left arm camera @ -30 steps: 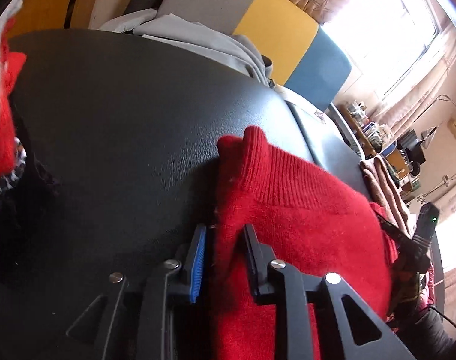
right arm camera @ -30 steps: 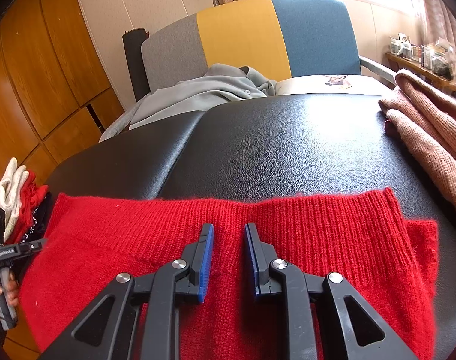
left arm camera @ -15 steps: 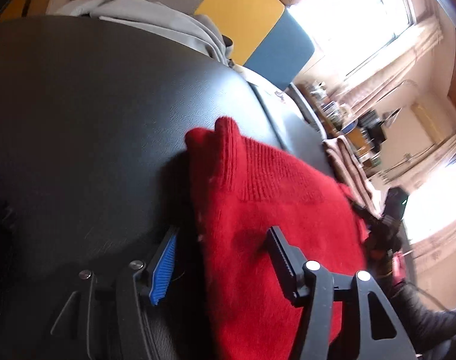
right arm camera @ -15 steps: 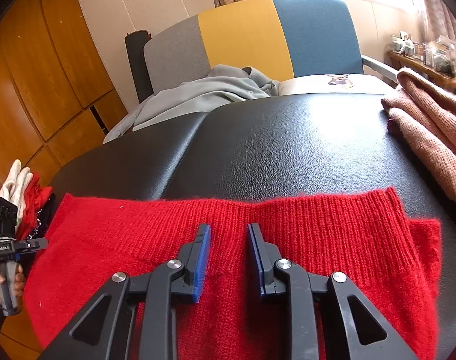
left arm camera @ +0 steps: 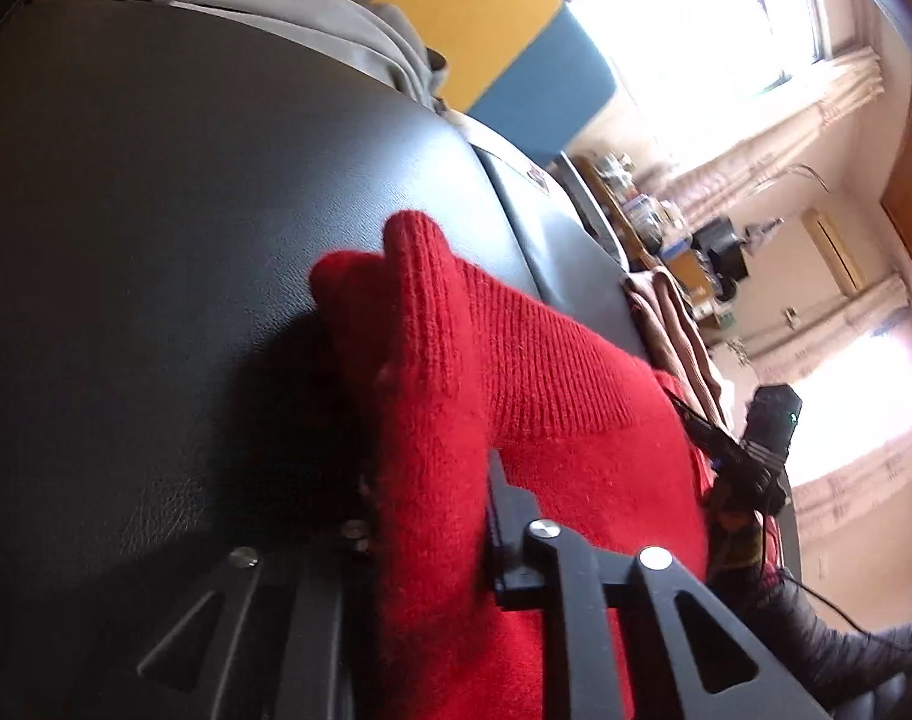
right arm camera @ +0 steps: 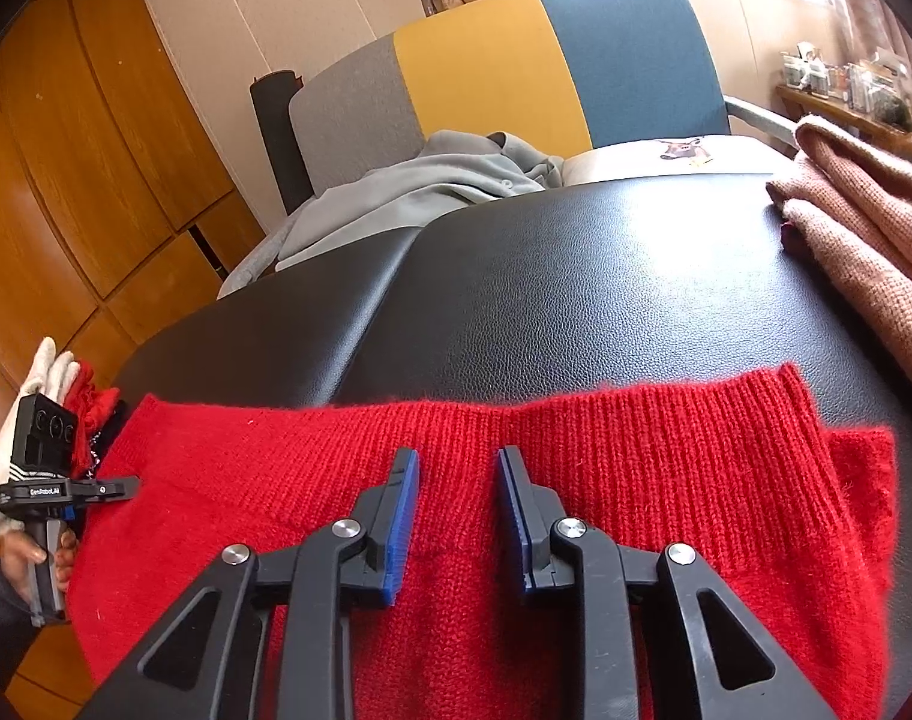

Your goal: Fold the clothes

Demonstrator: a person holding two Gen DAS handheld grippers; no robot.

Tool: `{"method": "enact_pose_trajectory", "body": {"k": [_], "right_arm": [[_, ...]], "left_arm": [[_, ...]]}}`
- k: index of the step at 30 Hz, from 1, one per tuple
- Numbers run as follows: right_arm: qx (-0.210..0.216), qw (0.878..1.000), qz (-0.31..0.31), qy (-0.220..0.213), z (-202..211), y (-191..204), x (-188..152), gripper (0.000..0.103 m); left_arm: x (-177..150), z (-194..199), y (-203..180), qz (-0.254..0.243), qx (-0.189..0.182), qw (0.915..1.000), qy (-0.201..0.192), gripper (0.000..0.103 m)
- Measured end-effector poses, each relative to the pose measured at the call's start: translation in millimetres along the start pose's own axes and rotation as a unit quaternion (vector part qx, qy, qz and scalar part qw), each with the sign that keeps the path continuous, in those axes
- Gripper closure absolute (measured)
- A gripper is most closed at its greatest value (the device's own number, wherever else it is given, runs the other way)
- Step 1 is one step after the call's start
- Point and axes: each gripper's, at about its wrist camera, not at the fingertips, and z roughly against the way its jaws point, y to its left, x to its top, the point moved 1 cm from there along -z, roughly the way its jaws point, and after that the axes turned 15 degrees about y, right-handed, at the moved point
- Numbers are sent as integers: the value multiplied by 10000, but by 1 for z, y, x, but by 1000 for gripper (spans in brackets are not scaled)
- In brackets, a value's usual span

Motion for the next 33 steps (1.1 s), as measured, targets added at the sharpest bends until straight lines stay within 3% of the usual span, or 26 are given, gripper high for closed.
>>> {"method": "enact_pose_trajectory", "body": {"k": [4, 6, 13, 16, 20, 24, 28, 31, 33], "right_arm": [[24, 9997, 122, 190, 3, 6, 3, 67], [193, 9980, 426, 427, 11, 14, 6, 49], [398, 9707, 1953, 1343, 60, 33, -8, 47], [336, 9565, 2252, 1827, 62, 26, -15, 47], [305, 9463, 2274, 2279, 50, 10, -16, 47], [225, 9357, 2341, 2629, 29, -2, -20, 47], [445, 9441, 2183, 2428, 27, -14, -22, 46], [446, 9490, 2179, 2233, 28, -16, -28, 45], [499, 9527, 2120, 2121, 29, -17, -32, 42]], "left_arm": [[6, 10, -2, 169, 197, 9996, -119, 90], [8, 18, -5, 153, 342, 9992, -126, 90], [16, 55, -6, 308, 506, 9978, -292, 90], [20, 65, -10, 366, 582, 9973, -263, 90], [19, 76, -23, 340, 527, 9977, -254, 90], [13, 83, -45, 386, 140, 9985, -353, 90], [1, 87, -74, 502, -552, 9958, -538, 90], [-8, 80, -101, 660, -1115, 9892, -691, 90], [-11, 71, -118, 707, -1288, 9863, -745, 90]]}}
